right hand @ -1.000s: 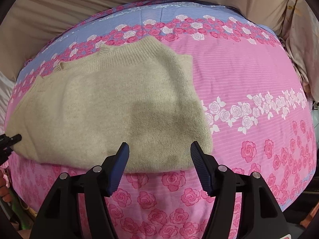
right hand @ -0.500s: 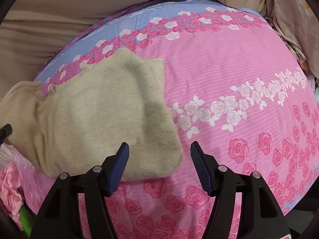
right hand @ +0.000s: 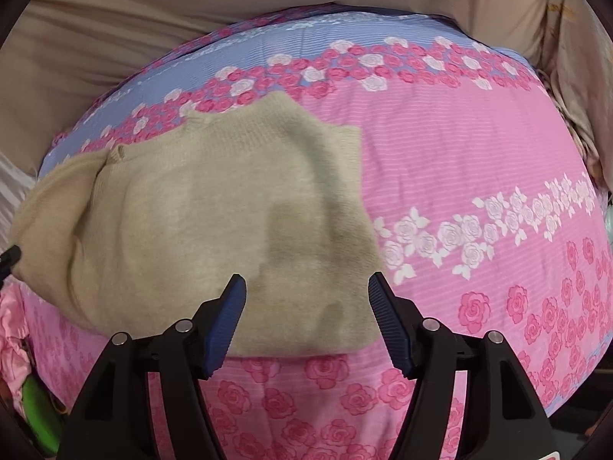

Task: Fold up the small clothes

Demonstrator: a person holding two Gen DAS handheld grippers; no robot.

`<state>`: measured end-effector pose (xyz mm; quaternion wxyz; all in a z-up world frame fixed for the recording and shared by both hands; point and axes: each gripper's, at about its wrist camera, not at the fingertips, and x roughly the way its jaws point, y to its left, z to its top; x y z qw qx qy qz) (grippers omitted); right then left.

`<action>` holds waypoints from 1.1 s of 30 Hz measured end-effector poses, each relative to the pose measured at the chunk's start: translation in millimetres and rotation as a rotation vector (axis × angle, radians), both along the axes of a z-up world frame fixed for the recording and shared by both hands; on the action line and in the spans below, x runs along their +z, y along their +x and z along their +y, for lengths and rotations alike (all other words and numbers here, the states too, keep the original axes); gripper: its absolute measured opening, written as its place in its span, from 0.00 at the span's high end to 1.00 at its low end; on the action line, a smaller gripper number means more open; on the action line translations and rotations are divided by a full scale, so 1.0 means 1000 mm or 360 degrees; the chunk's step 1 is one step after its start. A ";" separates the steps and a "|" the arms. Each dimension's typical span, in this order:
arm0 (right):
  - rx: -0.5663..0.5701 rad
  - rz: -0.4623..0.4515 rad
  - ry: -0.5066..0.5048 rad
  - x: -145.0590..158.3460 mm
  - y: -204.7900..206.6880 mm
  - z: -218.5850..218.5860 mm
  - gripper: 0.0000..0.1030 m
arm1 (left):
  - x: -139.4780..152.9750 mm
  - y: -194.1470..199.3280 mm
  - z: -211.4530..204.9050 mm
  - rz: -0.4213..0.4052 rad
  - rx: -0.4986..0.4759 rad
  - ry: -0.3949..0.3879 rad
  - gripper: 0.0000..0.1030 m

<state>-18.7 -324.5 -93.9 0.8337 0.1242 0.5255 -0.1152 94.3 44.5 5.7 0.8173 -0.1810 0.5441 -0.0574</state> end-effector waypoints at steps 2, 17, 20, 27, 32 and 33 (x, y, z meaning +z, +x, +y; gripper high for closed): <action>0.0028 0.0018 -0.0014 -0.002 0.006 0.008 0.37 | -0.004 -0.001 0.037 0.0034 0.0135 -0.0034 0.89; -0.0109 -0.0082 -0.0015 0.020 0.000 -0.028 0.37 | 0.069 0.005 -0.073 -0.0267 -0.0531 -0.0207 1.00; -0.0190 -0.0098 0.0013 0.021 -0.010 -0.054 0.34 | 0.068 -0.002 -0.160 -0.0271 -0.0938 -0.0158 1.00; -0.0021 -0.0092 0.0097 0.029 0.001 -0.044 0.33 | 0.026 -0.019 -0.181 -0.0042 -0.0953 -0.0137 0.84; 0.0395 -0.0093 0.0104 0.048 0.053 0.044 0.30 | 0.036 -0.015 -0.097 -0.0094 -0.0540 -0.0117 0.49; 0.0507 -0.0103 0.0074 0.052 0.063 0.069 0.29 | 0.040 -0.015 -0.080 -0.0116 -0.0460 -0.0092 0.46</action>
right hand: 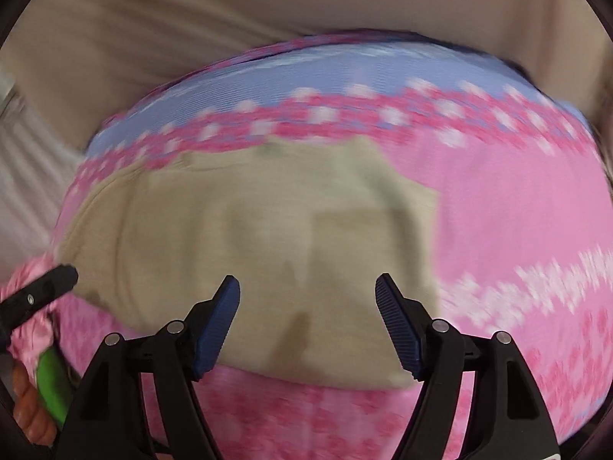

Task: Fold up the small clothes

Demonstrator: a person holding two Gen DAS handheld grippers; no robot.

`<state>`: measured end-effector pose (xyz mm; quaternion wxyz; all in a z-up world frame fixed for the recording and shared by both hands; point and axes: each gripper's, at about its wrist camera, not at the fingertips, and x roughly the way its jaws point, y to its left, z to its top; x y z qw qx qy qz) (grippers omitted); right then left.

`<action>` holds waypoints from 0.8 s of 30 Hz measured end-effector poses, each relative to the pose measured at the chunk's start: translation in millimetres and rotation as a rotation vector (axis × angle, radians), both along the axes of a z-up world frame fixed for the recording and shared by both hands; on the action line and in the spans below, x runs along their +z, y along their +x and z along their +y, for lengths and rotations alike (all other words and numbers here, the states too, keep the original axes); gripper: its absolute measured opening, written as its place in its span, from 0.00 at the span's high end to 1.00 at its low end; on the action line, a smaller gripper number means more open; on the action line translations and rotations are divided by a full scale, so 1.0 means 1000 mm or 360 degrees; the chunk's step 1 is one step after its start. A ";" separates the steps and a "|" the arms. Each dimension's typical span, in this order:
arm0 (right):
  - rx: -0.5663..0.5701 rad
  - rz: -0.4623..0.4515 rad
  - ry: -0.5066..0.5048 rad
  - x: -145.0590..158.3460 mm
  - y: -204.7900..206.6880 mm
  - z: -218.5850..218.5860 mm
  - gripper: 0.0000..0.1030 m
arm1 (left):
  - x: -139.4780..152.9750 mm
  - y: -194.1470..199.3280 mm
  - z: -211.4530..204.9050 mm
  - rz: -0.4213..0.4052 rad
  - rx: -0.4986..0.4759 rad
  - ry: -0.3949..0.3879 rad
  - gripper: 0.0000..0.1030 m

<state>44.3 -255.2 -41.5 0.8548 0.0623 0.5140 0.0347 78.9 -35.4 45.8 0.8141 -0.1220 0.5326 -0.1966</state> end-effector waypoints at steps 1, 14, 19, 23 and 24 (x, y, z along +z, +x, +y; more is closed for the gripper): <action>0.0097 -0.0016 -0.0034 0.003 0.007 0.022 0.29 | 0.006 -0.002 0.023 -0.0031 0.0112 0.0043 0.40; 0.0405 0.0065 -0.0266 -0.017 0.018 0.131 0.29 | -0.115 -0.016 0.191 0.0457 0.1054 -0.0423 0.21; 0.0161 0.0117 -0.0298 -0.018 -0.004 0.075 0.29 | -0.153 0.002 0.184 0.0565 0.1105 -0.0645 0.57; -0.0080 0.0119 -0.0304 -0.016 -0.027 0.017 0.29 | -0.130 0.013 0.175 0.0481 0.1052 -0.0661 0.85; -0.0129 0.0113 -0.0302 -0.015 -0.032 0.004 0.29 | -0.102 0.020 0.158 0.0379 0.0934 -0.0628 0.87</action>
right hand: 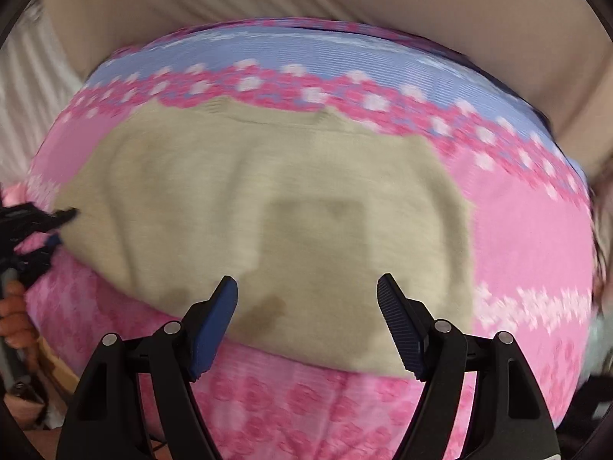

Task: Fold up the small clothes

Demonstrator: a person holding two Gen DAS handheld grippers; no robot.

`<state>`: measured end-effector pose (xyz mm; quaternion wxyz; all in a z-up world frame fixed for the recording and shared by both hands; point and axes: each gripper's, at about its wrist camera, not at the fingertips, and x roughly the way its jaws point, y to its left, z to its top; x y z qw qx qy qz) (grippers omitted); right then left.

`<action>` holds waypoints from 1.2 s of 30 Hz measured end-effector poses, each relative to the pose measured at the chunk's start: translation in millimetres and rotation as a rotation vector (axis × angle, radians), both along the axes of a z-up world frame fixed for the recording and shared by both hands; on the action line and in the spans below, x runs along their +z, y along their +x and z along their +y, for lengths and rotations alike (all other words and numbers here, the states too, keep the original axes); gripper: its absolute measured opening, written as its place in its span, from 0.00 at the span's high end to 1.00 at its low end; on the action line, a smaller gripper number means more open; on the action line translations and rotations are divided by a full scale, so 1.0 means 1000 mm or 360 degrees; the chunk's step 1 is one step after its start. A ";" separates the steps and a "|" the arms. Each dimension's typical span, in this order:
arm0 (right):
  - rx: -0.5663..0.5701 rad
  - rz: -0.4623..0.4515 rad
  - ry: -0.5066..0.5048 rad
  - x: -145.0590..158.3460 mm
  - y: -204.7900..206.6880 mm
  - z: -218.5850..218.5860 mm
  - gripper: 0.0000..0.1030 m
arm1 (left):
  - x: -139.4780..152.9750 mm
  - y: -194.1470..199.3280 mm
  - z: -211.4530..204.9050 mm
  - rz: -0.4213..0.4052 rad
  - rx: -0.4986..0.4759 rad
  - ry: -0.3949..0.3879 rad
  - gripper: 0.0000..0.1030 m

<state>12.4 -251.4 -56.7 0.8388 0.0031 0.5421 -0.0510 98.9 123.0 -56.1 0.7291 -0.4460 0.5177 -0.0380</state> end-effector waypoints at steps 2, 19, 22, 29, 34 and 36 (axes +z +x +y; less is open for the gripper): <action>-0.0127 -0.0016 0.0008 0.000 -0.010 -0.032 0.29 | 0.053 0.013 -0.042 -0.0221 -0.0242 0.0127 0.90; -0.0475 -0.0121 0.0494 -0.012 -0.046 -0.152 0.28 | 0.076 -0.032 -0.323 -0.0334 -0.1563 0.0544 0.34; -0.0419 -0.0072 0.0638 -0.021 -0.029 -0.132 0.24 | 0.100 -0.020 -0.283 -0.0429 -0.1316 0.0631 0.26; -0.0398 0.0170 0.0916 -0.067 0.015 -0.097 0.21 | 0.108 0.006 -0.211 -0.0372 -0.0992 0.0855 0.23; -0.0266 0.0101 0.0984 -0.043 0.036 -0.066 0.87 | 0.102 0.000 -0.177 -0.0333 -0.0879 0.0820 0.23; -0.0130 -0.0066 0.0945 0.003 0.037 -0.051 0.89 | 0.102 -0.001 -0.169 -0.0320 -0.0843 0.0786 0.23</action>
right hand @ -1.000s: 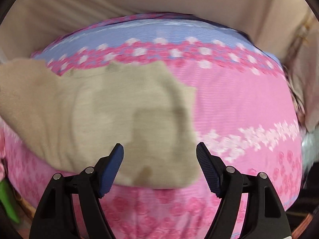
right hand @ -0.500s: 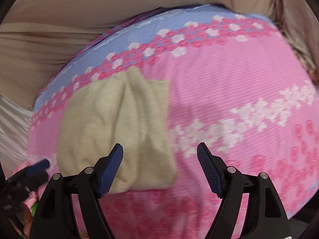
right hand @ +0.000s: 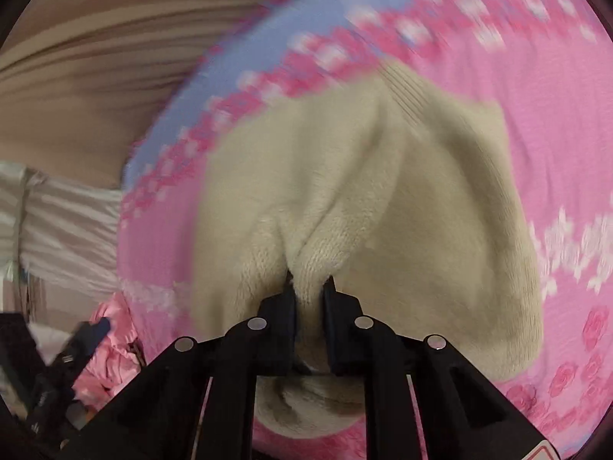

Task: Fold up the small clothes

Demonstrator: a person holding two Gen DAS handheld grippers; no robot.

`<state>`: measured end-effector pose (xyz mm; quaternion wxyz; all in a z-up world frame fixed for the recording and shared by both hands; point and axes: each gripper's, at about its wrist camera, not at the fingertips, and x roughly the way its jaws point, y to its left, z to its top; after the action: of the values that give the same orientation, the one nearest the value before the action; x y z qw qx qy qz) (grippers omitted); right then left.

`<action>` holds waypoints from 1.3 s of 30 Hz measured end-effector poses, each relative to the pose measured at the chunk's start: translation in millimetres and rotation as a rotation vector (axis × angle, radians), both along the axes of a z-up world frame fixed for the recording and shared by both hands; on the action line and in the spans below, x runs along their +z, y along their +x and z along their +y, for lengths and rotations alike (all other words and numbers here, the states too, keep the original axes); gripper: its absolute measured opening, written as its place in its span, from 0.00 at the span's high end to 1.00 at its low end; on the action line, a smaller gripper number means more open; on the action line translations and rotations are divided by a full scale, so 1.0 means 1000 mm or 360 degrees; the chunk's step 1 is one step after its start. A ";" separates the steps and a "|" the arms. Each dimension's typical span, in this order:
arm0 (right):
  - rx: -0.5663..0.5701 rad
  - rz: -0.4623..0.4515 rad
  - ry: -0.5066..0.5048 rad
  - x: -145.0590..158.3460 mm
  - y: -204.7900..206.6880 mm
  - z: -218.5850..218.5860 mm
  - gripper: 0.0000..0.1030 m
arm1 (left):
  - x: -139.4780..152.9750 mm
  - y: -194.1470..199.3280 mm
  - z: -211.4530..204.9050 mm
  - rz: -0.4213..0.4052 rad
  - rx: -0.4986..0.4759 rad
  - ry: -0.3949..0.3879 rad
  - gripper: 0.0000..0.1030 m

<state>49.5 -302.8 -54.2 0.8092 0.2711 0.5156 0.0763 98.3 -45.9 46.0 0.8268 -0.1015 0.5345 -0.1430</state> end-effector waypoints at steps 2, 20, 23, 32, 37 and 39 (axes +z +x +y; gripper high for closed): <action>0.0016 -0.0193 -0.0077 0.055 -0.009 0.002 0.90 | 0.003 0.000 0.003 -0.0018 0.0018 -0.0007 0.23; 0.0006 0.0065 -0.0429 -0.006 0.036 -0.030 0.31 | -0.014 0.007 -0.057 0.0066 -0.0191 0.0067 0.18; 0.0084 0.0295 -0.0257 -0.058 0.061 -0.029 0.57 | -0.013 0.007 -0.056 0.0048 -0.0181 0.0076 0.18; -0.0083 -0.0070 -0.0464 0.039 -0.016 -0.055 0.86 | -0.011 0.008 -0.036 0.0050 -0.0140 0.0046 0.18; -0.0114 0.0257 -0.0455 -0.055 -0.021 -0.078 0.76 | -0.031 0.010 -0.057 0.0142 -0.0220 0.0035 0.18; -0.0192 0.0105 -0.0391 -0.027 -0.042 -0.080 0.68 | -0.033 0.010 -0.067 0.0152 -0.0267 0.0040 0.18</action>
<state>7.7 -382.4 -81.2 0.8220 0.2028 0.5301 -0.0453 108.2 -112.5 12.8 0.7866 -0.0526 0.5818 -0.2001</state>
